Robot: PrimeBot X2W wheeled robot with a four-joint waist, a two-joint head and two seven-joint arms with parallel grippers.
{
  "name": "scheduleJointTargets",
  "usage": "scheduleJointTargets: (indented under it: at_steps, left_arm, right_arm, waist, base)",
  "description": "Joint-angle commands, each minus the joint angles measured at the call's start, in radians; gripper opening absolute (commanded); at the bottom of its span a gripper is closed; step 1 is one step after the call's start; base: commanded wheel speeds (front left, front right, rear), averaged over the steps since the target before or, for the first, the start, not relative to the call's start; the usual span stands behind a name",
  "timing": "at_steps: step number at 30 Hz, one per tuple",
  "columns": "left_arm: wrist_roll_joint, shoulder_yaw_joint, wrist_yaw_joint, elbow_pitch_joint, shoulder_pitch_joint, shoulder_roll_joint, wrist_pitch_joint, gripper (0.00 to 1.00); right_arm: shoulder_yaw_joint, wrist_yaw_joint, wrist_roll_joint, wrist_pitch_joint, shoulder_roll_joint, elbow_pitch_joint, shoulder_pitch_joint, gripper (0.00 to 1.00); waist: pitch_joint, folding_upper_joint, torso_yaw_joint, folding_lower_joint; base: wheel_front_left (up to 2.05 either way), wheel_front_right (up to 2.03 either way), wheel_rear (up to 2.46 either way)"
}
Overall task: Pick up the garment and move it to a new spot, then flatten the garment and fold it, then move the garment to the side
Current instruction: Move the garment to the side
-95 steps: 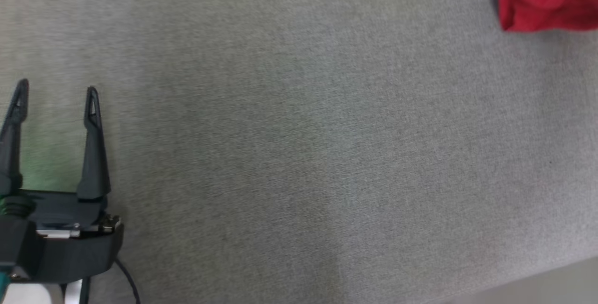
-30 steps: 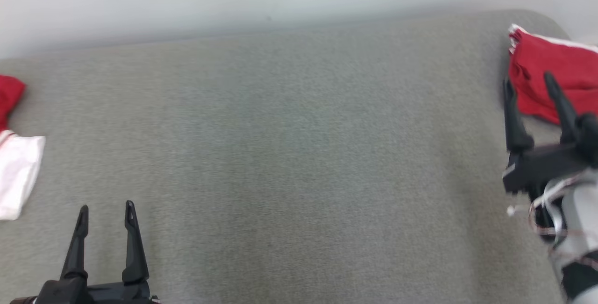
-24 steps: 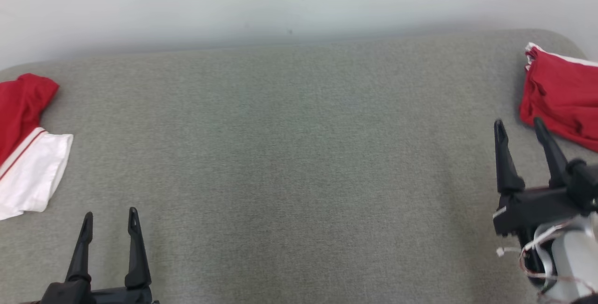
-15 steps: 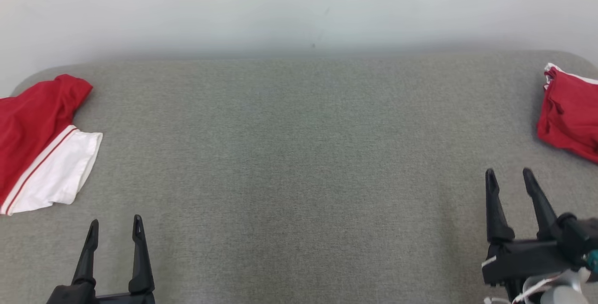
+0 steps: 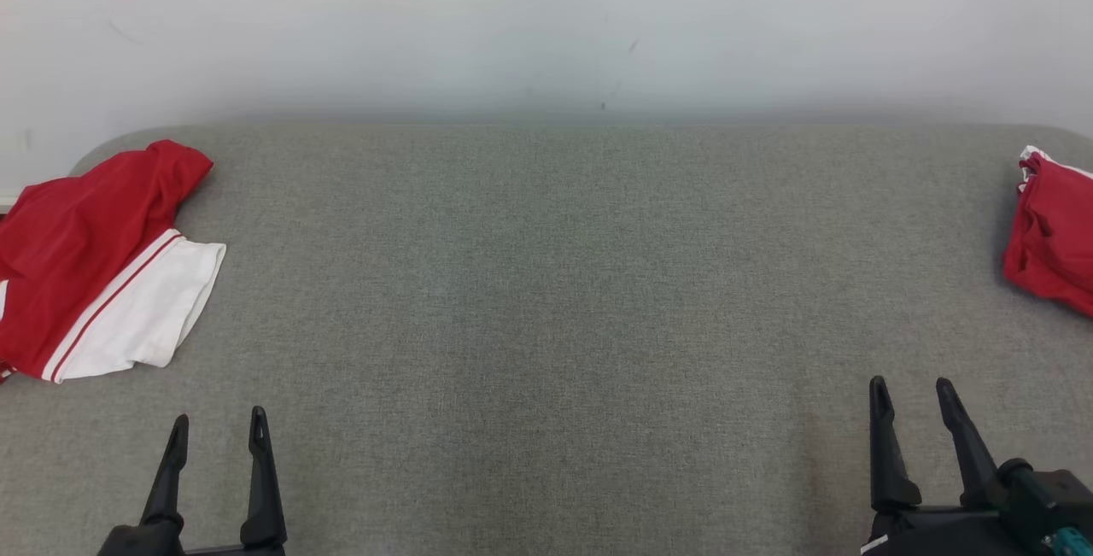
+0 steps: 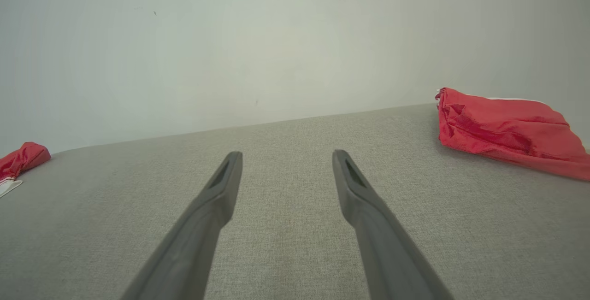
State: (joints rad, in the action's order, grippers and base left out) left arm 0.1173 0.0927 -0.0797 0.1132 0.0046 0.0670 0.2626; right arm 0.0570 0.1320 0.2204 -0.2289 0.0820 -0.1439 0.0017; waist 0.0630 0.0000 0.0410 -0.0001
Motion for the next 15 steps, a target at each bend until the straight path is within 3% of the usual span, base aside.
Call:
scheduleJointTargets:
  at_steps: [1,15]
  left_arm:
    - [-0.007,-0.002,-0.005,0.005,0.01,-0.003,0.003,1.0]
    - [-0.019,-0.008,-0.016,0.031,-0.001,-0.004,0.003,1.0]
  right_arm:
    - [-0.006,-0.002,-0.009,-0.001,-0.006,0.004,0.017,1.0]
    - [-0.016,-0.002,-0.008,0.003,-0.015,0.003,0.037,1.0]
  waist:
    - [-0.001,0.0,-0.001,0.0001]
    - [-0.008,0.0,-0.008,0.0001]
  base:
    - [0.0,0.0,0.0]
    - [0.0,0.0,0.0]
